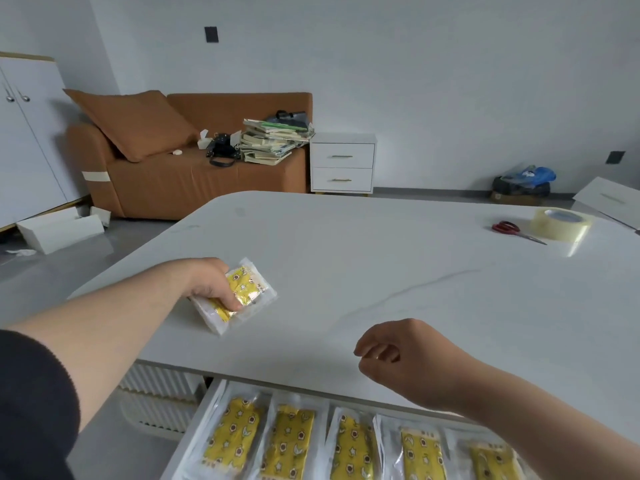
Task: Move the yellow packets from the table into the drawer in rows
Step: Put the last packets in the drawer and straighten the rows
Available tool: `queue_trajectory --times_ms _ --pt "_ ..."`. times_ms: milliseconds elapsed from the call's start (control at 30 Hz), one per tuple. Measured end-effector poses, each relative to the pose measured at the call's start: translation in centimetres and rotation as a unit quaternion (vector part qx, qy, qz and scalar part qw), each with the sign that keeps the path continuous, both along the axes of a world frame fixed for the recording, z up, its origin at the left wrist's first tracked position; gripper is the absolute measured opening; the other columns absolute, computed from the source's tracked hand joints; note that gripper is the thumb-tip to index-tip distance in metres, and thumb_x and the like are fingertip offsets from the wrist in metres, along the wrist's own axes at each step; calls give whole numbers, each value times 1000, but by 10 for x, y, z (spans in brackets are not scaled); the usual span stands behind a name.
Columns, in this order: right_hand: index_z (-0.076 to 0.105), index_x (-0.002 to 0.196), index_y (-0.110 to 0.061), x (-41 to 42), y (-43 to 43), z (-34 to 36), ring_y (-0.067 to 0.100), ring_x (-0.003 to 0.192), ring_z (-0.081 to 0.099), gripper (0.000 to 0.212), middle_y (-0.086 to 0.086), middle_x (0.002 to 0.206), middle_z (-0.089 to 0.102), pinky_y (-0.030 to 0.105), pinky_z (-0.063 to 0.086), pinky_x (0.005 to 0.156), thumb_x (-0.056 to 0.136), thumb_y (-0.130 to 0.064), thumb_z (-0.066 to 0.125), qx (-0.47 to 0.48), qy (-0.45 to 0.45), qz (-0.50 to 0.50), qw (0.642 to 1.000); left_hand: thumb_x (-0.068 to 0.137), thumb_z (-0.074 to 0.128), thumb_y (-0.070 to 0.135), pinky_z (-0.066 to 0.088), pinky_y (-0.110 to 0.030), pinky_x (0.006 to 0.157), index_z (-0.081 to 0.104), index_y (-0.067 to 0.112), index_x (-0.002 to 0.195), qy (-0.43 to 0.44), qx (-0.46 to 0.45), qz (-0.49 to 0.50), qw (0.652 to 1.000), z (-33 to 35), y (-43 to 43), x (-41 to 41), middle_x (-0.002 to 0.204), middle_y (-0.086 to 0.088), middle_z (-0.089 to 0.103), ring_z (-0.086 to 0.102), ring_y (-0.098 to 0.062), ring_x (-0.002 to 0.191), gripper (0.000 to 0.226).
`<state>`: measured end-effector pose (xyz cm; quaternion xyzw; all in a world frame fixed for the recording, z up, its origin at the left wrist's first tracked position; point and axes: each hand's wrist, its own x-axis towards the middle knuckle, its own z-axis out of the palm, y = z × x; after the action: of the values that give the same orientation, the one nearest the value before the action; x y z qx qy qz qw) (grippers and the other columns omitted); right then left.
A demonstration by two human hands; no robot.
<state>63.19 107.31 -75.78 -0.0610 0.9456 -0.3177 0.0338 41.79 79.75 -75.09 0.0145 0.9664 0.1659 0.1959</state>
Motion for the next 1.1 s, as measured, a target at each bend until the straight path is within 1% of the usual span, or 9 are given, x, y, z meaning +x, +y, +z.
queue_trajectory --times_ms 167,267,433,600,733,833,867,967,1100 --pt "70 103 -29 21 10 7 -1 89 64 16 -13 95 69 19 53 85 90 -32 61 18 -4 -5 1000 72 82 3 57 -32 72 66 4 97 -19 201 45 978 2 6 42 90 -13 74 69 -25 78 30" --pt "69 105 -29 37 20 8 0 89 63 17 -15 94 67 20 53 85 90 -33 61 28 -9 -17 999 80 73 0 51 -25 64 67 6 96 -37 297 55 953 0 15 81 85 -7 74 68 -19 77 18" --pt "67 112 -28 63 47 1 4 96 59 23 -17 98 59 23 49 91 91 -35 60 93 -3 -49 994 85 69 6 53 -38 80 68 6 100 -79 390 117 910 -13 26 138 86 -13 76 70 -28 81 15" --pt "60 125 -30 93 81 -7 10 122 51 33 -15 130 54 24 41 103 92 -34 58 153 -23 -72 985 82 57 5 48 -33 64 65 4 83 -128 439 155 876 -15 43 191 67 -14 70 64 -26 56 7" --pt "63 122 -29 102 106 -21 11 120 55 31 -16 133 56 23 44 101 91 -28 60 140 -45 -103 984 57 64 9 51 -41 76 70 1 81 -191 457 153 855 -23 62 233 78 -23 69 64 -33 68 26" --pt "65 119 -31 99 112 -29 11 115 59 30 -17 132 57 21 47 95 91 -28 61 124 -41 -108 986 65 59 4 47 -30 58 71 4 63 -234 435 132 859 -39 81 261 73 -20 68 64 -29 58 12" --pt "66 118 -32 98 112 -30 11 115 58 28 -17 131 58 22 46 95 91 -28 60 126 -35 -107 986 72 55 1 47 -27 54 69 4 59 -250 419 133 862 -46 87 266 69 -19 67 63 -27 53 19" --pt "70 111 -31 93 112 -28 11 117 54 24 -16 126 62 25 43 101 91 -28 56 135 -21 -98 986 78 56 0 49 -29 54 60 6 71 -276 389 131 869 -68 108 275 68 -15 63 60 -27 57 11" --pt "72 102 -29 89 113 -25 11 109 58 21 -14 116 66 24 46 94 91 -27 55 117 -11 -95 988 82 64 -4 56 -39 73 61 -1 97 -286 359 127 880 -89 135 273 97 -18 72 68 -31 84 16"
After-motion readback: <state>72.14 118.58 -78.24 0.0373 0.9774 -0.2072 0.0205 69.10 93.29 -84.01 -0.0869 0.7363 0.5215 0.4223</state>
